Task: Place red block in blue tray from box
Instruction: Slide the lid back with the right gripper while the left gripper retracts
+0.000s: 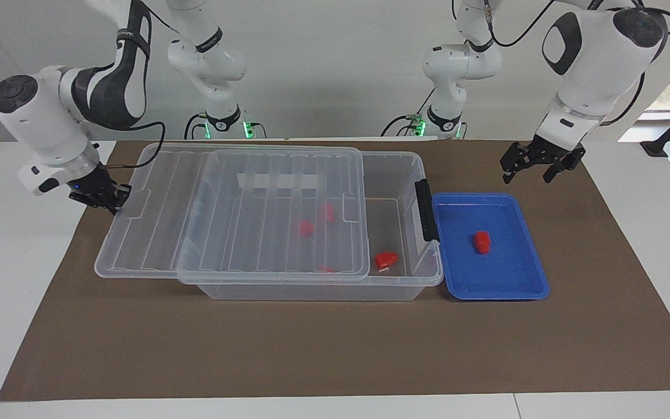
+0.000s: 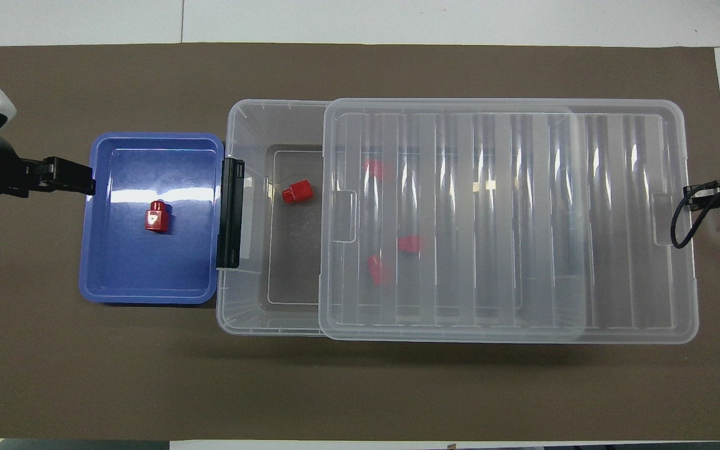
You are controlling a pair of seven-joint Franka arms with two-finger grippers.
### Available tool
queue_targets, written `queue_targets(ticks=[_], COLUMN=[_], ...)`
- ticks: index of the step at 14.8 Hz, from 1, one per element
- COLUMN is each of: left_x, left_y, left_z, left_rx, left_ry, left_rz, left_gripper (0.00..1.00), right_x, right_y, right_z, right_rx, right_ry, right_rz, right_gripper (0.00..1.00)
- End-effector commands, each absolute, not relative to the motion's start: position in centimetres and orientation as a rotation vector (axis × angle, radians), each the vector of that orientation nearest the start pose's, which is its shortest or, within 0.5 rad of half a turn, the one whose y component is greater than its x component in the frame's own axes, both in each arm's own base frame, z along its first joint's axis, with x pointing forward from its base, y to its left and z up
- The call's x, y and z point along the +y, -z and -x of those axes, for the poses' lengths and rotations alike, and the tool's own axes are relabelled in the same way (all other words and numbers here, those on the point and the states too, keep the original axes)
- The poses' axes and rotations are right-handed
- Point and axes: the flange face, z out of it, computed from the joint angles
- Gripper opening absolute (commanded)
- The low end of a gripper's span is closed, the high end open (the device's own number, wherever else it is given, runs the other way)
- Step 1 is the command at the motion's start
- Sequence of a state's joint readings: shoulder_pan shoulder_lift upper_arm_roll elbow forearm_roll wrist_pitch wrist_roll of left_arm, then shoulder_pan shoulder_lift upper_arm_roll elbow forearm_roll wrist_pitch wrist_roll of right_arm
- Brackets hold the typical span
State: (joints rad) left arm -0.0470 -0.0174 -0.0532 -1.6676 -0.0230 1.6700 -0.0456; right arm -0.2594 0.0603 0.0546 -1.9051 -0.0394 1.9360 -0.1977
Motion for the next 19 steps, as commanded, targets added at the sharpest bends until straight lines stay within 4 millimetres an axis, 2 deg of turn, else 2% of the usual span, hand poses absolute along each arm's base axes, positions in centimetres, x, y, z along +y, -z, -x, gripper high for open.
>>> queue_targets(ticks=[1,5,6,8,10,11,15,19], left_x=[-3.9,-2.4,-2.4,-2.9,-3.0,-3.1,-3.1,-3.0], left_y=[-61.7,-63.3,-63.3,-63.3,-63.1,-63.1,-63.1,-63.2], left_z=[-55.2,-53.8,-53.8,-53.7,-53.6,-53.5,-53.6,-53.6], left_rx=[0.046,0.018,0.018,0.032,0.032,0.02,0.02,0.018], left_ry=[-0.031,-0.009,-0.011,-0.006,-0.019,-0.019,-0.017,-0.017], left_rz=[3.166,3.168,3.168,3.168,3.167,3.167,3.167,3.167], left_gripper=[1.0,1.0,1.0,1.0,1.0,1.0,1.0,1.0], right_x=[-9.1,-6.2,-5.8,-3.7,-3.3,-2.1,-0.8,-0.8], right_y=[-46.4,-46.5,-46.4,-46.5,-46.4,-46.4,-46.4,-46.5], right_z=[-55.9,-56.3,-56.3,-56.5,-56.5,-56.6,-56.6,-56.6], right_rx=[0.033,0.067,0.086,0.089,0.135,0.116,0.148,0.143], right_ry=[-0.034,-0.029,-0.031,-0.027,-0.029,-0.026,-0.026,-0.026], right_rz=[3.163,3.161,3.156,3.146,3.143,3.144,3.143,3.144], right_gripper=[0.0,0.0,0.0,0.0,0.0,0.0,0.0,0.0])
